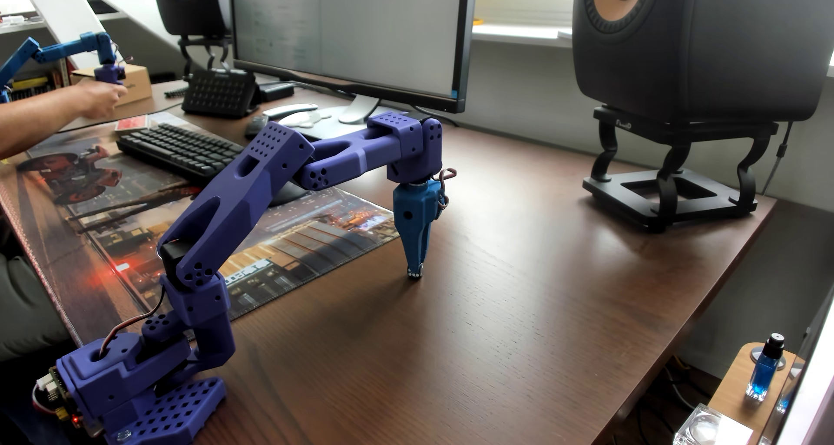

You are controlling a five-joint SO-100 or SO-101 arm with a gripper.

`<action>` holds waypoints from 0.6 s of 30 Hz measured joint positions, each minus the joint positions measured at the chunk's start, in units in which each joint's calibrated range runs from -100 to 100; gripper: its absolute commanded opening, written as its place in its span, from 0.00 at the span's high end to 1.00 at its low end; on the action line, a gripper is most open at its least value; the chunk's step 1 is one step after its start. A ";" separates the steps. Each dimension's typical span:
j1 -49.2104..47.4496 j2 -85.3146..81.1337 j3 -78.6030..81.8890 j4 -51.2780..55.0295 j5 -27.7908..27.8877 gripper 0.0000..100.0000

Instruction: Grab the blue dice

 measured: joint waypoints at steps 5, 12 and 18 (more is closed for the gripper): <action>0.00 0.00 0.00 0.00 0.00 0.98; 0.00 -5.77 0.00 0.00 -0.78 0.98; 0.00 -21.32 0.00 0.00 -3.76 0.98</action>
